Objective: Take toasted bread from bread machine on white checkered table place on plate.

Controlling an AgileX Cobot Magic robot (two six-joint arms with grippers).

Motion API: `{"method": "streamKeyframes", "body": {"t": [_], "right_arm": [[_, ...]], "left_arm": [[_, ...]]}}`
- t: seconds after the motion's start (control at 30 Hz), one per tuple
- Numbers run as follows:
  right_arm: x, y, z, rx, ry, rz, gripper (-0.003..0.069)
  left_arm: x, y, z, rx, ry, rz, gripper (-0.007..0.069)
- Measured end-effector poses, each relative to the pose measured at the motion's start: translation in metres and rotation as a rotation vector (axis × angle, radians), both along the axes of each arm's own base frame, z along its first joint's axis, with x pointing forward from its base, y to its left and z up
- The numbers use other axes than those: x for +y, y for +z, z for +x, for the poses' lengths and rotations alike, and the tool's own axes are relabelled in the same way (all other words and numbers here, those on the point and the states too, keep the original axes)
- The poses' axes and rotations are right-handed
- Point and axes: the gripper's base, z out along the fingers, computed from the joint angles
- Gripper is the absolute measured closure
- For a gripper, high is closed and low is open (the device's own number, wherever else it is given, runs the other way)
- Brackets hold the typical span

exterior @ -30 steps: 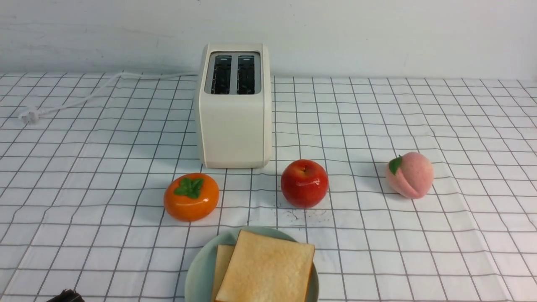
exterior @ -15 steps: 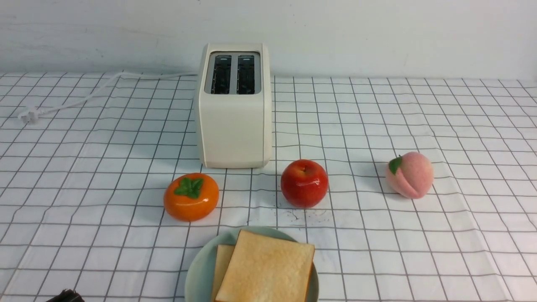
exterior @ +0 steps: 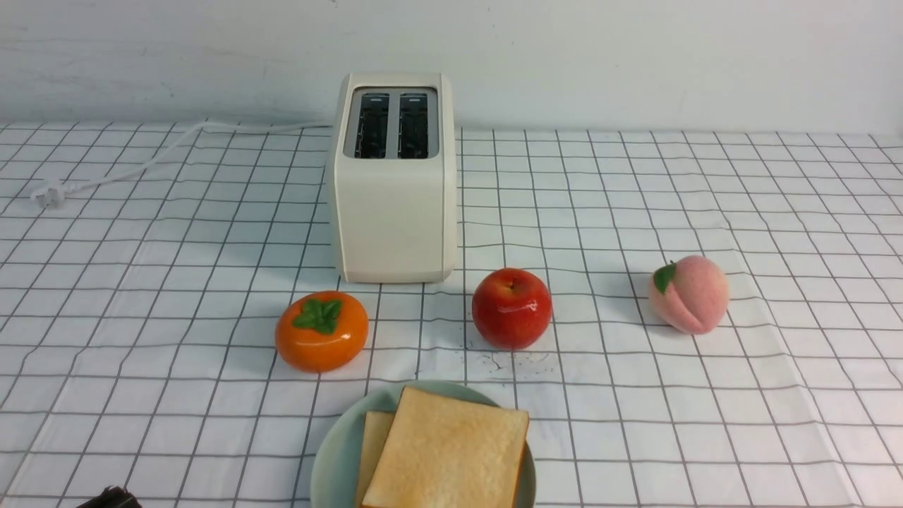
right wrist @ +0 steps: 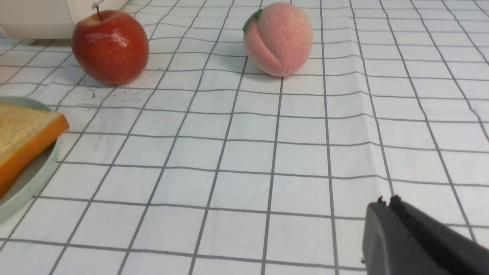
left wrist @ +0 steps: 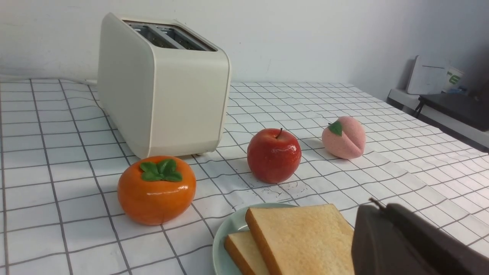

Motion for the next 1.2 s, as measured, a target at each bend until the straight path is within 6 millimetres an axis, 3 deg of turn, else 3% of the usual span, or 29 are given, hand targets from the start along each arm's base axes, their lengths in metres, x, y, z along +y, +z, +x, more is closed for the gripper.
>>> {"method": "streamKeyframes", "body": {"t": [0.97, 1.2], "right_arm": [[-0.0001, 0.0000, -0.0003, 0.011, -0.007, 0.021, 0.0641], [-0.0001, 0.0000, -0.0003, 0.011, -0.007, 0.021, 0.0633]], "left_arm": [[0.0001, 0.0001, 0.0000, 0.000, 0.001, -0.001, 0.0585], [0.0096, 0.0075, 0.0045, -0.070, 0.117, -0.043, 0.0586]]}}
